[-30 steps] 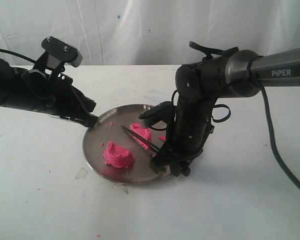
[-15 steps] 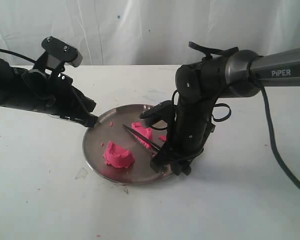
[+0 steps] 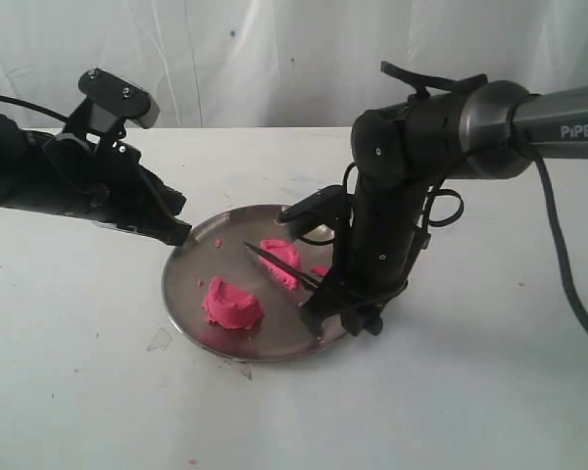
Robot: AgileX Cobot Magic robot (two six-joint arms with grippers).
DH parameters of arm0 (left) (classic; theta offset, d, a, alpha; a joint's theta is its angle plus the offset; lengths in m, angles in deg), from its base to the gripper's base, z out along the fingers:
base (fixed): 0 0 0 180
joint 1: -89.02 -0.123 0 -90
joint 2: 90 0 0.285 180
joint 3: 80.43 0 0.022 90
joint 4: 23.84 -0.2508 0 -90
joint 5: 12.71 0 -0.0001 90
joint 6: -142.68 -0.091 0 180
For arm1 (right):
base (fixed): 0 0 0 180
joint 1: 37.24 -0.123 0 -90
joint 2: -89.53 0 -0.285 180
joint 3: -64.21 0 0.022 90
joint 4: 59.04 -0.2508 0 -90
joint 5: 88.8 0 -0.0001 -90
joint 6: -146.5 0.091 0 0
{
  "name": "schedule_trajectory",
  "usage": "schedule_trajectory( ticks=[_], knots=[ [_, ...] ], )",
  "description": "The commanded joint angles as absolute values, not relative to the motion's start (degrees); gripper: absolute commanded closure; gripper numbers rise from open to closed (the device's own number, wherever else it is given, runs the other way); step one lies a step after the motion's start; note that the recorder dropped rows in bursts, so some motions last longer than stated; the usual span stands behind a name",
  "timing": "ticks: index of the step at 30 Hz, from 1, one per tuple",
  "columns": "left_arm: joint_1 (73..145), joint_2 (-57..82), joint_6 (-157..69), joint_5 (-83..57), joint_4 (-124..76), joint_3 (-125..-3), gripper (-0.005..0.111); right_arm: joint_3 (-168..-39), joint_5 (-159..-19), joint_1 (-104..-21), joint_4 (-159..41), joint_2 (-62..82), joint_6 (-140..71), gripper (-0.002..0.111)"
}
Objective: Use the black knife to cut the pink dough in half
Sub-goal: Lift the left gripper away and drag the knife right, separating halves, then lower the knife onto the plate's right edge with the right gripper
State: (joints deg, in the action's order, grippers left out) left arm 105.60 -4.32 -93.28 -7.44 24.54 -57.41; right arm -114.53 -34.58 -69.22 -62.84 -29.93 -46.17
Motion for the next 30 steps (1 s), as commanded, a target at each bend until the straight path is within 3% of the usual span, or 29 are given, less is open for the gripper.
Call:
schedule_trajectory(
  ticks=[1, 9, 30],
  knots=[
    [105.7, -3.8, -92.7, -7.1, 25.1, -56.9, 0.107, -114.4, -33.0, -69.1, -62.6, -28.7, -46.9, 0.108],
    [105.7, -3.8, -92.6, -7.1, 25.1, -56.9, 0.107, -114.4, -32.3, -69.2, -73.5, -28.6, -54.9, 0.108],
    [105.7, -3.8, -92.6, -7.1, 25.1, -56.9, 0.107, -111.1, -33.6, -71.0, -73.9, -28.5, -58.7, 0.108]
  ],
)
